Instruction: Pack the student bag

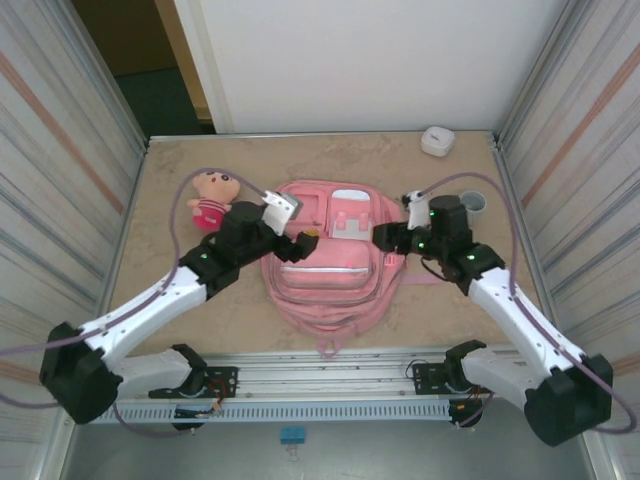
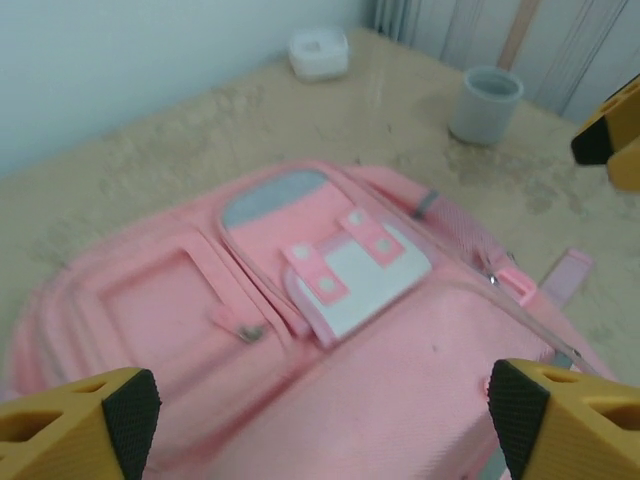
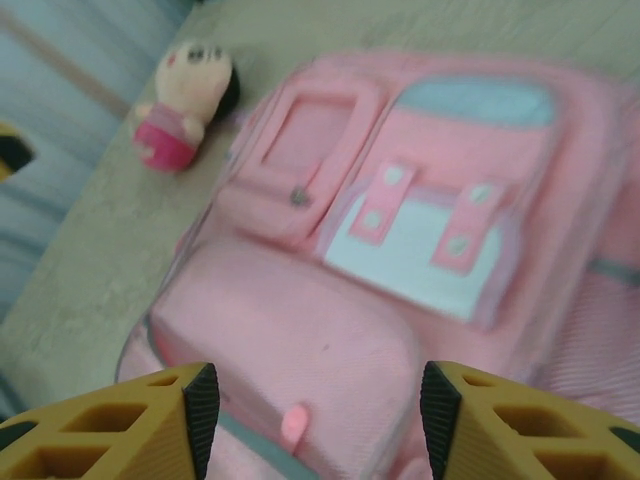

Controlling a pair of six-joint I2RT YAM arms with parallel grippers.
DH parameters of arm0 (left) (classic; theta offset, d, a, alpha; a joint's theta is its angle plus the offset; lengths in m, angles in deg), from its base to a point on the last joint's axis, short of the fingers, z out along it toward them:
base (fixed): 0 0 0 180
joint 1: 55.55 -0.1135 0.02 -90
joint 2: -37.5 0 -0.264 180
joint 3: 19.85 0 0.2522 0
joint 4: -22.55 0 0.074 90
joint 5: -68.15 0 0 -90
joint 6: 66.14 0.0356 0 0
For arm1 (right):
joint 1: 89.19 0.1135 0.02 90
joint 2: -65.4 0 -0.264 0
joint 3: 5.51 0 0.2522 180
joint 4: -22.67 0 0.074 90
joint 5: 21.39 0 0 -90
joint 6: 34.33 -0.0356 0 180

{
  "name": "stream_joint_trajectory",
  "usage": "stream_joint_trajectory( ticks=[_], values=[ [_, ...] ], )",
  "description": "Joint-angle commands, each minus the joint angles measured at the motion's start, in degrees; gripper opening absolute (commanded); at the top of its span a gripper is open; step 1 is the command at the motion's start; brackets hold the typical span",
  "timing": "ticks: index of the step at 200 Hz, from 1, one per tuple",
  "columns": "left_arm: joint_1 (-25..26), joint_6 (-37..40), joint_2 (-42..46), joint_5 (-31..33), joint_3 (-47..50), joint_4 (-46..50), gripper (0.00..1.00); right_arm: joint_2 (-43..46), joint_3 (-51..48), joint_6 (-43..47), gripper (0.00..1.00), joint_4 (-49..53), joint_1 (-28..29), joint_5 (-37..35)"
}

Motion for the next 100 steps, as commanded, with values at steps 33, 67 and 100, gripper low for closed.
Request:
stream_joint_trajectory(
  ticks=[33, 67, 100],
  values=[
    [4.94, -19.15, -13.72, 7.46, 15.86, -10.64, 0.87, -13.4, -18.9, -14.69, 0.54, -19.35, 5.52, -2.67],
    [7.7, -17.3, -14.35, 8.92, 13.27, -9.29, 0.9, -12.6, -16.33, -13.33, 0.55, -14.79, 5.85, -6.19],
    [7.22, -7.67, -4.47, 18.41, 5.21, -0.62, 0.98, 0.0, -5.78, -5.31, 0.59, -0.23, 4.81, -14.02]
  ],
)
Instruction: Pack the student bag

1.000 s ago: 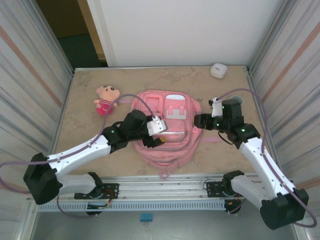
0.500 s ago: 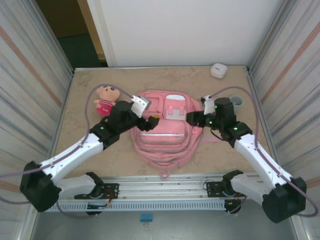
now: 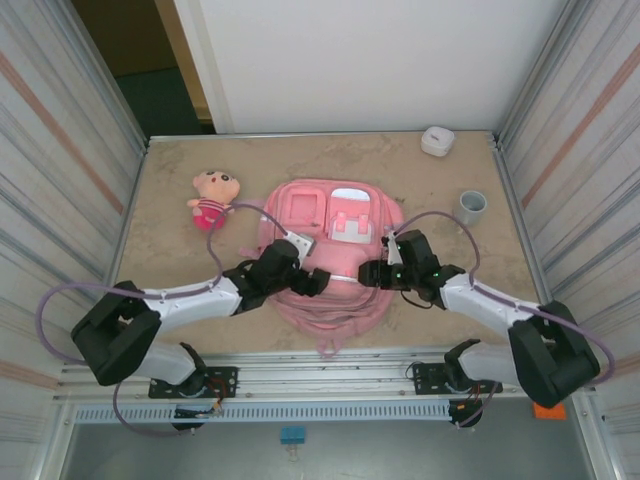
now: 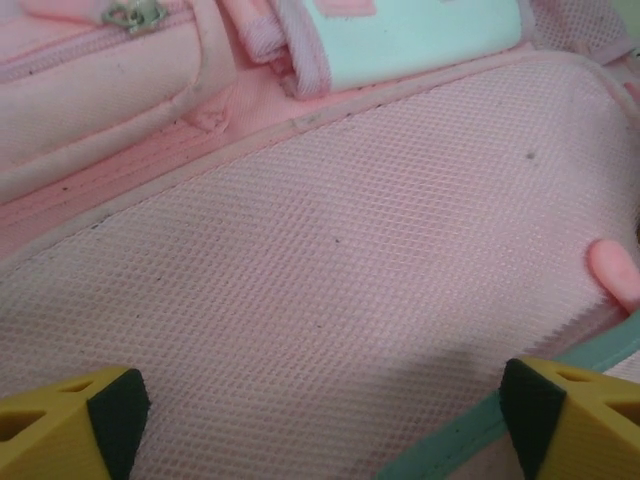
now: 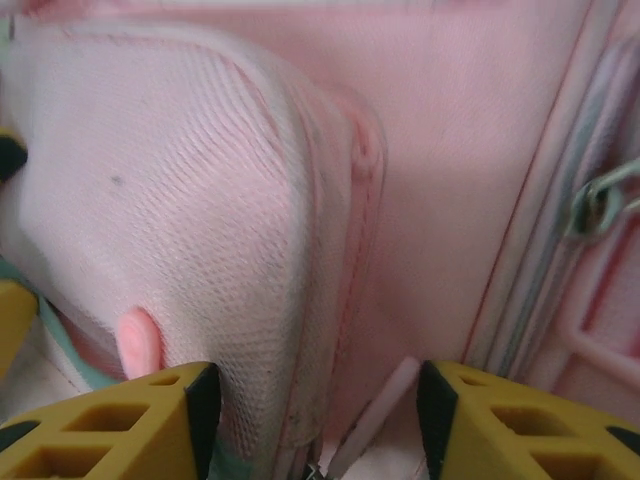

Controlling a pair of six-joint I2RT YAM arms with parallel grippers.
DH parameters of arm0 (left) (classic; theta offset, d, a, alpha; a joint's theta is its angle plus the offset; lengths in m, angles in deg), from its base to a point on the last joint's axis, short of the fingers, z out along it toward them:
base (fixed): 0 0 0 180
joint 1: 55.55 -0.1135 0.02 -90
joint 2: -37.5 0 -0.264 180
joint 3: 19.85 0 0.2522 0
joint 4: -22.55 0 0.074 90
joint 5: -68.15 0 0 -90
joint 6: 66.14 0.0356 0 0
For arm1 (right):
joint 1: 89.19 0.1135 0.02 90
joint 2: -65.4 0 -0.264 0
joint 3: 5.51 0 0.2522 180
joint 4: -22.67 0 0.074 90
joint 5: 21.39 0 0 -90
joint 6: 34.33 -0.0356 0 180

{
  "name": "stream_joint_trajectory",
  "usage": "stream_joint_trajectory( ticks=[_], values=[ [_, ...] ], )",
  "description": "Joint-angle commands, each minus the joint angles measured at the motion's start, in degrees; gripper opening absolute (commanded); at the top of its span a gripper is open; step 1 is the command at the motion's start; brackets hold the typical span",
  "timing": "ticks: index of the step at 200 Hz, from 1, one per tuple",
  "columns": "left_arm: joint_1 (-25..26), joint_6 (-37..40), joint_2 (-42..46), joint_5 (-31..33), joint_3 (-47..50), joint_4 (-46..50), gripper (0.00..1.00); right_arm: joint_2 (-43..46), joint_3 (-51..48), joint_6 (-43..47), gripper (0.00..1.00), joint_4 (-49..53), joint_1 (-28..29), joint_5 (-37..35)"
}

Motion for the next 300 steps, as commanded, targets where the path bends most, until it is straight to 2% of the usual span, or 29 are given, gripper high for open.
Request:
stream_joint_trajectory(
  ticks=[1, 10, 20, 29, 30, 32, 63, 87, 113, 126, 147, 161, 177, 184, 192, 198, 206, 215, 221, 231, 239, 249, 259, 300],
  values=[
    [-0.38, 5.68, 7.2, 8.64, -5.68, 7.95, 0.98, 9.11, 8.2, 5.97, 0.6, 10.3, -1.24, -9.1],
    [-1.4, 9.36, 10.07, 12.11, -7.18, 8.83, 0.99, 13.09, 10.48, 8.91, 0.63, 12.44, -2.68, -11.78],
    [-3.33, 12.96, 13.21, 15.58, -8.25, 8.86, 0.99, 17.07, 12.2, 12.13, 0.74, 13.46, -5.26, -14.03],
    [-5.53, 15.62, 16.0, 18.05, -8.25, 7.98, 0.99, 19.95, 12.91, 15.14, 0.89, 13.47, -7.56, -16.1],
    [-5.87, 16.06, 16.32, 18.29, -8.18, 7.86, 0.99, 20.23, 12.94, 15.31, 0.95, 13.42, -7.86, -16.27],
    [-6.46, 16.72, 16.89, 18.82, -8.07, 7.54, 0.99, 20.76, 12.97, 16.19, 1.0, 13.2, -8.46, -16.72],
    [-14.83, 23.92, 25.71, 25.36, -0.99, -0.63, 0.99, 25.6, 9.71, 26.94, 0.99, 9.27, -16.68, -20.08],
    [-20.07, 26.34, 30.98, 24.13, 8.86, -9.23, 0.99, 27.5, 1.91, 32.07, 0.99, 0.71, -23.53, -12.03],
    [-26.36, 27.05, 30.85, 21.83, 19.35, -19.35, 0.99, 25.5, -8.88, 30.52, 0.99, -12.98, -30.66, -6.94],
    [-31.67, 26.7, 27.55, 15.15, 24.11, -27.99, 0.99, 22.01, -13.89, 30.48, 0.99, -21.0, -33.06, -7.23],
    [-41.28, 20.35, 16.54, 2.16, 26.44, -39.94, 0.99, 14.07, -19.65, 26.89, 0.99, -36.72, -36.53, -5.16],
    [-42.03, 21.67, 5.22, 0.34, 26.59, -51.55, 0.99, 6.9, -19.72, 27.64, 0.99, -43.34, -35.15, -2.94],
    [-42.03, 22.47, -8.66, 0.01, 25.02, -61.59, 0.99, -0.36, -18.08, 32.72, 0.99, -48.25, -29.99, -8.22],
    [-40.9, 24.81, -13.22, 3.05, 24.05, -68.1, 0.99, -3.66, -17.22, 34.72, 0.99, -50.82, -28.62, -8.49],
    [-39.33, 23.71, -9.68, 7.04, 22.84, -59.77, 0.99, -7.98, -16.54, 34.29, 0.99, -55.07, -28.24, -8.56],
    [-40.76, 21.68, -6.5, 4.3, 21.34, -51.48, 0.99, -11.34, -15.69, 34.15, 0.99, -57.51, -28.54, -7.82],
    [-44.29, 19.22, -7.3, -0.12, 19.28, -48.96, 0.99, -15.18, -14.7, 33.25, 0.99, -59.18, -29.05, -7.86],
    [-46.58, 16.06, -8.92, 2.34, 15.27, -44.1, 0.99, -17.39, -13.99, 30.42, 0.99, -59.54, -31.89, -6.31],
    [-46.03, 15.81, -7.81, 2.75, 14.25, -39.7, 0.99, -19.84, -13.22, 29.11, 0.99, -60.95, -32.9, -6.11],
    [-45.79, 16.09, -8.34, 3.15, 14.77, -42.06, 0.99, -21.3, -9.74, 28.02, 0.99, -58.61, -32.95, -8.8],
    [-45.55, 16.6, -8.52, 3.42, 15.07, -42.88, 0.99, -19.82, -5.32, 27.25, 0.99, -46.04, -32.52, -12.73],
    [-45.5, 16.41, -7.67, 2.7, 14.09, -39.27, 0.99, -20.35, -6.39, 26.93, 0.99, -49.14, -32.09, -14.49],
    [-45.37, 16.9, -8.52, 2.74, 14.72, -42.16, 0.99, -20.28, -6.26, 27.09, 0.99, -48.69, -31.89, -14.87],
    [-45.39, 16.71, -7.93, 2.54, 14.34, -40.28, 0.99, -20.37, -6.26, 27.08, 0.99, -48.79, -31.94, -14.77]
  ],
)
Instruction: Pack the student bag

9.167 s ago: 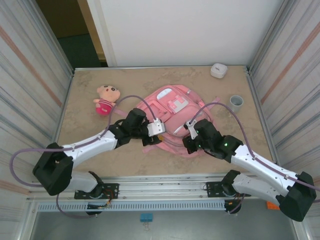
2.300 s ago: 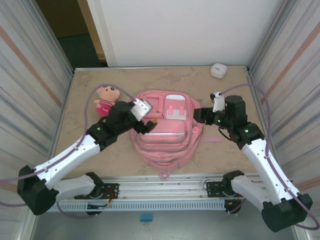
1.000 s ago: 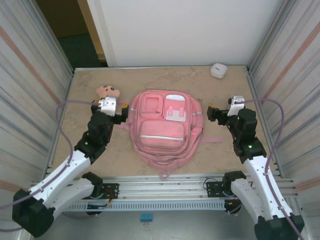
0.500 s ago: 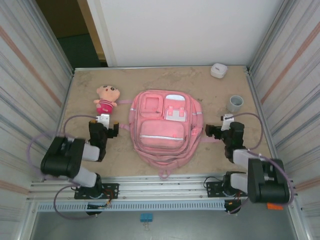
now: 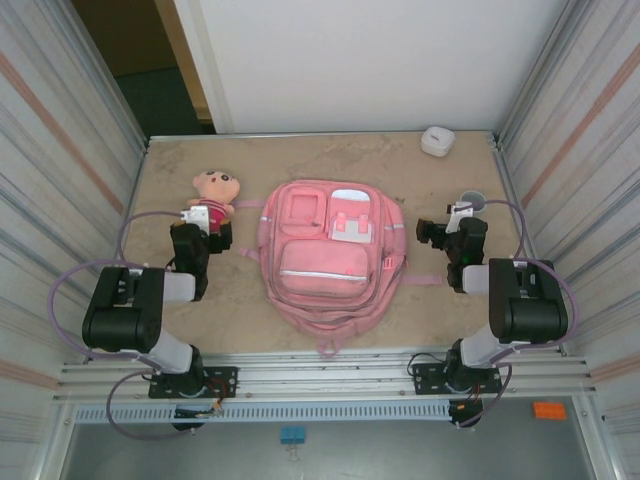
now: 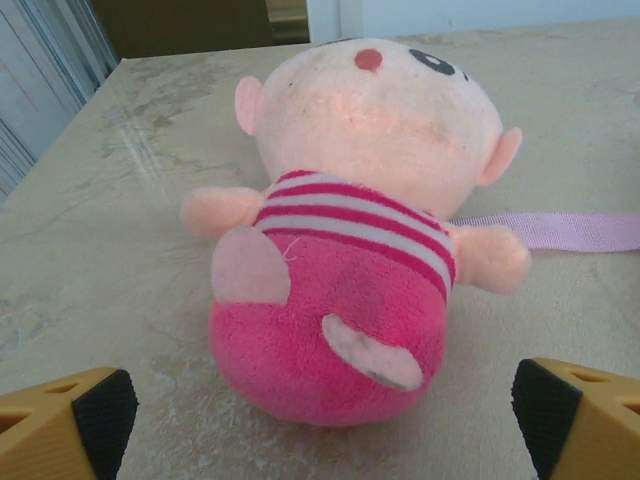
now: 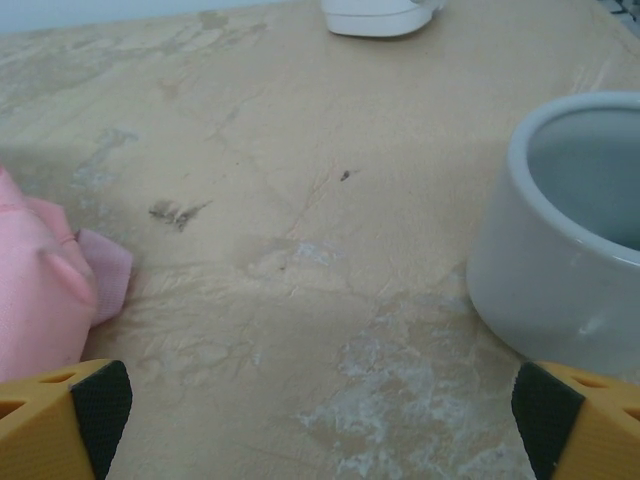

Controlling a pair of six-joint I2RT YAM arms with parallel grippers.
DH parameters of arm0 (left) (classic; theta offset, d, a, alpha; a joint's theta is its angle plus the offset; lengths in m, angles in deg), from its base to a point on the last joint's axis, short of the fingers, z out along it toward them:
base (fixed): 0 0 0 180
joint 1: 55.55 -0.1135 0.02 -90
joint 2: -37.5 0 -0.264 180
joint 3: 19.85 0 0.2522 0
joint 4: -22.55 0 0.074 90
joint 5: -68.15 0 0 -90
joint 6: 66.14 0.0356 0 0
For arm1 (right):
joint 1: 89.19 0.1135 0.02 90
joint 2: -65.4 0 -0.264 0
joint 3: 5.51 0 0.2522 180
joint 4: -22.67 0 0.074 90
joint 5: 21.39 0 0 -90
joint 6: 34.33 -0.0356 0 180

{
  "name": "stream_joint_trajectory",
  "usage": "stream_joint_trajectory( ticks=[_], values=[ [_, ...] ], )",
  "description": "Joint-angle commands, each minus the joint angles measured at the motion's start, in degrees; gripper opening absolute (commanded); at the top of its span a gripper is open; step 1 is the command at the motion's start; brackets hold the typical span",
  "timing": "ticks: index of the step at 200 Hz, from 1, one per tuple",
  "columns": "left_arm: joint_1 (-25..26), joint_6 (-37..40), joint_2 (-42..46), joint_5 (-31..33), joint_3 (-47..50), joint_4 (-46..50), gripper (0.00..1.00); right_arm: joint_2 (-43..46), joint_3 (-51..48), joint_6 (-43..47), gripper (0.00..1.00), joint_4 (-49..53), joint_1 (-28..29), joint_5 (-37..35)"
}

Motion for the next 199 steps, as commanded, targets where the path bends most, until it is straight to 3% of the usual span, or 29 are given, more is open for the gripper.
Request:
stream_joint_trajectory(
  ticks=[1, 199],
  values=[
    [0.17, -0.81, 0.88, -0.22, -0.19, 0.95, 0.99, 0.44, 0.14, -0.98, 0.99, 0.44, 0.17, -1.61],
    [0.16, -0.82, 0.8, -0.19, -0.26, 1.09, 0.99, 0.36, 0.15, -0.98, 0.99, 0.45, 0.15, -1.6]
  ],
)
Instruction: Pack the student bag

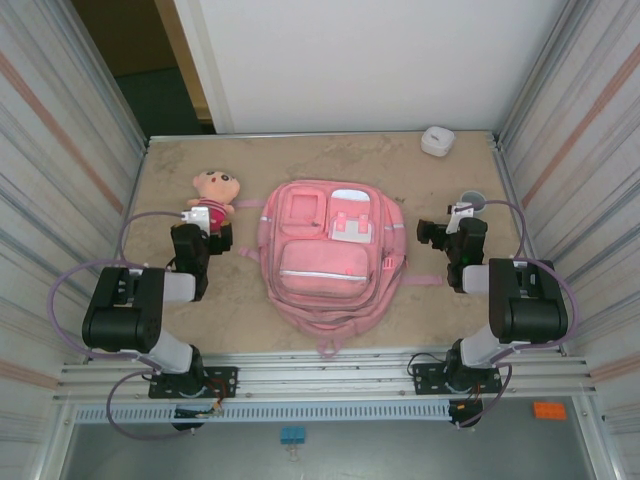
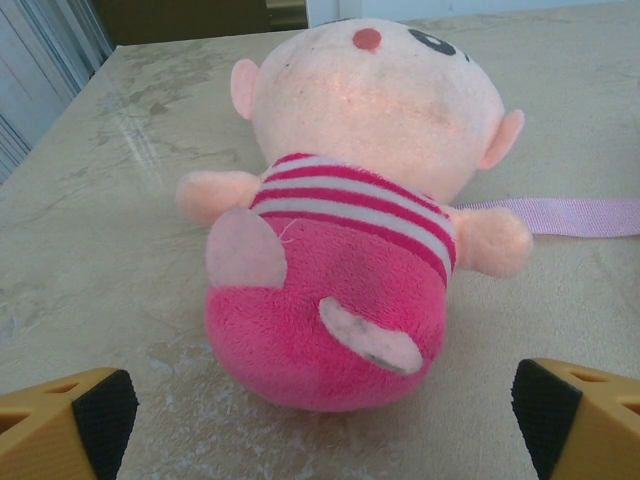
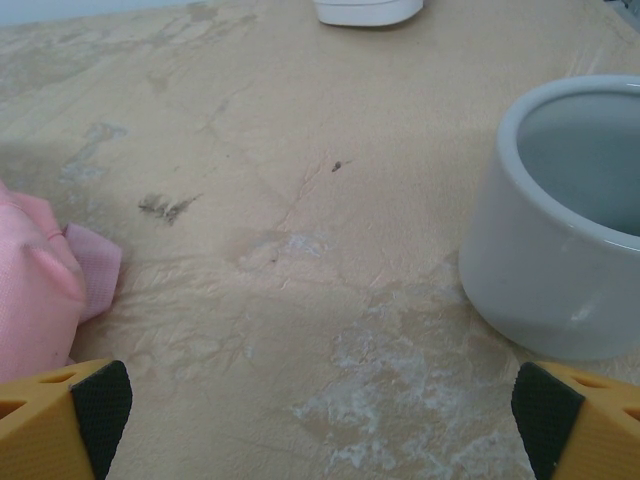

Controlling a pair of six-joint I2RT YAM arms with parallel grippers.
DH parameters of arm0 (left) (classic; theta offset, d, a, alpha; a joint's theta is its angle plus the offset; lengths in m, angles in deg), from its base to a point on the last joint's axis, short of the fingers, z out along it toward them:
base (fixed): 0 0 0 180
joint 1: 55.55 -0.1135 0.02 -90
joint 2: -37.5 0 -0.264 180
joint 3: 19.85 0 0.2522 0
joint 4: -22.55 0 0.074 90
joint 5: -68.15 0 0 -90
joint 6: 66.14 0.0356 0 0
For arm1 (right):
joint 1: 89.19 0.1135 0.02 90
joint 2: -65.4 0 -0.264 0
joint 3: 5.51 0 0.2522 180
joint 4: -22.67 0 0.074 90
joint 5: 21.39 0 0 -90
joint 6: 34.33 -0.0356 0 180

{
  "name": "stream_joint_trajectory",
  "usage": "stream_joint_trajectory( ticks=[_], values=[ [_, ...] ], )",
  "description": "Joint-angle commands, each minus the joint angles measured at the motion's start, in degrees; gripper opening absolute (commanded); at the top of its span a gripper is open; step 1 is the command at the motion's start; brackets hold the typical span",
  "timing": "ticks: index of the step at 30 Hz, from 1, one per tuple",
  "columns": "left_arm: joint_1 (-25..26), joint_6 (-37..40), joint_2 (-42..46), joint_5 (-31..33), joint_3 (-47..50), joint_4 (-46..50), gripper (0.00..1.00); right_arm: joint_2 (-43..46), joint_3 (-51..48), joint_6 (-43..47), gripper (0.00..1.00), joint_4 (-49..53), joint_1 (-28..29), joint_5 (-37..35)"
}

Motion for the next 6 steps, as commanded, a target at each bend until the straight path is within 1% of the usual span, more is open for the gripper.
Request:
stream_joint_trajectory(
  ticks=[1, 6],
  values=[
    [0.16, -0.85, 0.79, -0.18, -0.26, 0.11, 0.99, 0.4, 0.14, -0.69, 0.99, -0.19, 0.2, -1.23],
    [0.16, -0.85, 0.89, -0.21, -0.17, 0.02, 0.99, 0.35, 0.13, -0.69, 0.99, -0.23, 0.2, -1.16]
  ],
)
